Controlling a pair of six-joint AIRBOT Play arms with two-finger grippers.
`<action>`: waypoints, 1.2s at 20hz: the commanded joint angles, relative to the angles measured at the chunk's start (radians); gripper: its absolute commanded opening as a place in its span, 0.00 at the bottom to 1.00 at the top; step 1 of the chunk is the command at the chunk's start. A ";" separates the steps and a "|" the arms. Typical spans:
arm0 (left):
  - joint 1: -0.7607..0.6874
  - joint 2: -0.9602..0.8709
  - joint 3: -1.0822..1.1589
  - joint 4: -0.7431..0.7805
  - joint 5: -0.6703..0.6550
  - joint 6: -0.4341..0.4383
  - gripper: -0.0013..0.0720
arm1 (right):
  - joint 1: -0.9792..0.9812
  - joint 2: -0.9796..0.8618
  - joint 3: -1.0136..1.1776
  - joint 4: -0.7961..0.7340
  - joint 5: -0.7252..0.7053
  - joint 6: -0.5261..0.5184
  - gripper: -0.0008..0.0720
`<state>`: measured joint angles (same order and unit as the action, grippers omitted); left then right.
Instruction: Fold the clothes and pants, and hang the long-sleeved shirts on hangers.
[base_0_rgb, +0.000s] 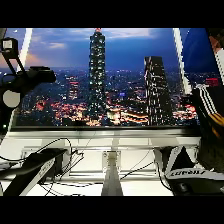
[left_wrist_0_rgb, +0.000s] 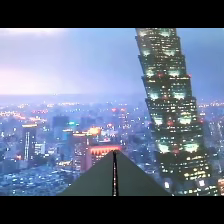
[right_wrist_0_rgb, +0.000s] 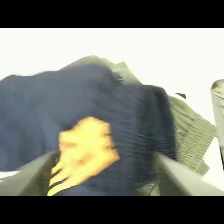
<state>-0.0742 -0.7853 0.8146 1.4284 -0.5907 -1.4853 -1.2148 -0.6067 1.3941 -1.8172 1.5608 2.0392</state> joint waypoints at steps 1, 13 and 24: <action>0.001 0.001 0.001 0.000 0.001 0.000 0.02 | -0.084 -0.007 -0.001 0.034 -0.009 0.048 0.95; 0.001 0.001 0.001 0.000 0.000 0.000 0.02 | 0.927 -0.337 -0.001 0.352 -0.117 -0.433 0.04; 0.001 0.001 0.001 0.000 0.000 0.000 0.02 | 1.516 -0.362 -0.001 0.200 -0.316 -0.436 0.04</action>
<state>-0.0742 -0.7853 0.8146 1.4288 -0.5903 -1.4853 0.2432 -0.9657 1.3922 -1.5955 1.2621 1.6070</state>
